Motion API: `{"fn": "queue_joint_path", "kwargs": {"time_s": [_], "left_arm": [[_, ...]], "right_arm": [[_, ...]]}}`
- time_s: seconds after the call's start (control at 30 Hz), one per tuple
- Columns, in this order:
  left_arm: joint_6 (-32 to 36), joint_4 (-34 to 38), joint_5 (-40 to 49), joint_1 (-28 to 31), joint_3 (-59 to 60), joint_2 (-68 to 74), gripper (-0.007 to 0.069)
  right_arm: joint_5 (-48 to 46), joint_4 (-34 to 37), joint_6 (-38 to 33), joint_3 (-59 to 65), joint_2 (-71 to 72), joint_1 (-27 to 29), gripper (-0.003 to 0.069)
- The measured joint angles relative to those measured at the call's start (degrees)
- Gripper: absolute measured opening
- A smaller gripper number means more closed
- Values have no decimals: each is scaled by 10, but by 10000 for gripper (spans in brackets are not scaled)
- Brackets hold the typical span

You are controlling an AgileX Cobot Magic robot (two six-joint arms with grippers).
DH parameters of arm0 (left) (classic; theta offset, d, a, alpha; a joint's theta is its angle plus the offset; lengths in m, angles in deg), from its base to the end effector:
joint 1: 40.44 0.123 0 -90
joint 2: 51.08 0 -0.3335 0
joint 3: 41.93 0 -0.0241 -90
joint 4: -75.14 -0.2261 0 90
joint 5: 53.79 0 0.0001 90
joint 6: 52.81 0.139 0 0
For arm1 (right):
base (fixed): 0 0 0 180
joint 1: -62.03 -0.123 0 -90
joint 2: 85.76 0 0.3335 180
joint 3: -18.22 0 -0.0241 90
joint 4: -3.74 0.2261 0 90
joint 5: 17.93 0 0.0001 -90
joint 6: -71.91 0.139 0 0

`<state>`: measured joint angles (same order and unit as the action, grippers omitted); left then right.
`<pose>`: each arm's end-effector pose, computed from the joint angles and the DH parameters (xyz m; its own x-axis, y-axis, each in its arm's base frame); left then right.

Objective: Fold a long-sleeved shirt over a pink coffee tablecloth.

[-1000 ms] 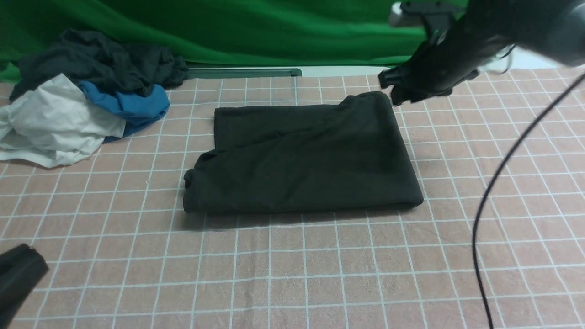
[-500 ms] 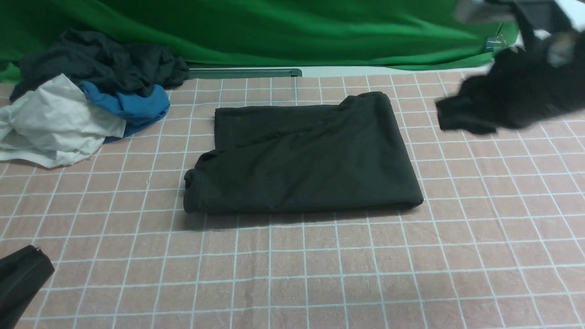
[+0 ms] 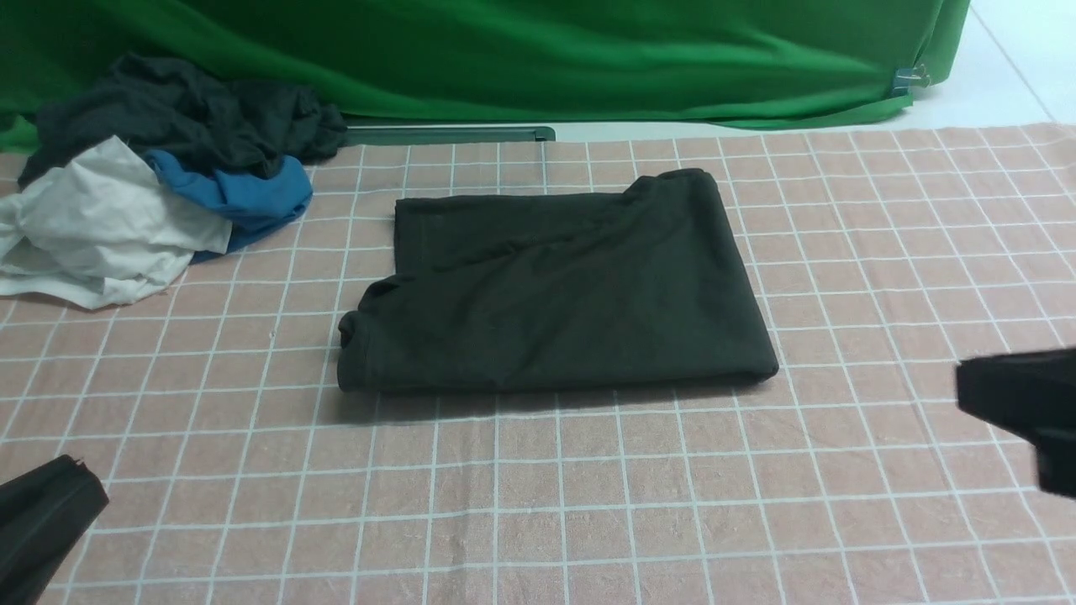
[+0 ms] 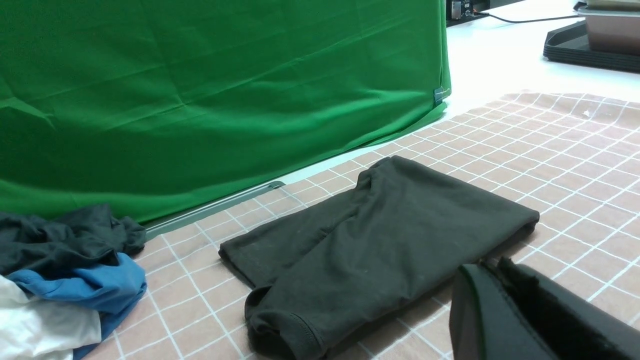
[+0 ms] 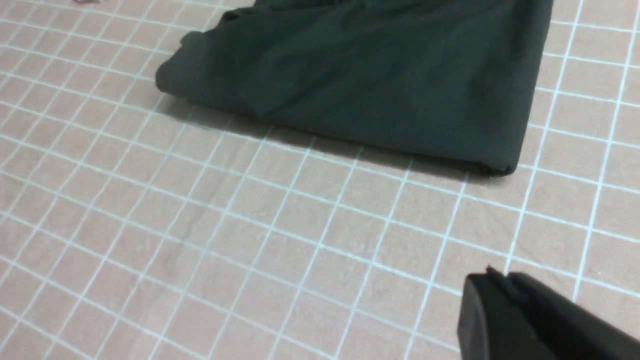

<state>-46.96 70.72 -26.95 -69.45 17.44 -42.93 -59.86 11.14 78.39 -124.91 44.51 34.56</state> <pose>0.0094 0.0003 0.2685 0.0128 0.1873 -0.9822 0.4588 0.8717 0.1722 0.0986 0.0647 0.3290 -0.6458 -0.1023 -0.7566 -0.3939 0.8936 0.2153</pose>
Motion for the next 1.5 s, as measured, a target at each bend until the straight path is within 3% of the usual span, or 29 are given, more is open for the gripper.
{"fn": "queue_joint_path", "kwargs": {"time_s": [0.43, 0.53, 0.63, 0.73, 0.87, 1.2, 1.33, 1.5], "left_arm": [[0, 0, 0, 0, 0, 0, 17], [0, -1, -1, 0, 0, 0, 17], [0, -2, 0, 0, 0, 0, 17], [0, -2, 0, 0, 0, 0, 17], [0, -2, 0, 0, 0, 0, 17], [0, -2, 0, 0, 0, 0, 18], [0, -2, 0, 0, 0, 0, 18], [0, -2, 0, 0, 0, 0, 18]], "right_arm": [[21, 2, 4, 3, 55, 12, 55], [37, -23, -29, 10, 79, 63, 60], [98, -53, -115, 53, 129, 142, 71], [136, -64, -159, 97, 189, 197, 80], [153, -66, -173, 140, 249, 234, 87], [167, -67, -157, 220, 307, 254, 101], [215, -67, -124, 270, 329, 268, 101], [349, -67, -104, 394, 381, 275, 66]]}}
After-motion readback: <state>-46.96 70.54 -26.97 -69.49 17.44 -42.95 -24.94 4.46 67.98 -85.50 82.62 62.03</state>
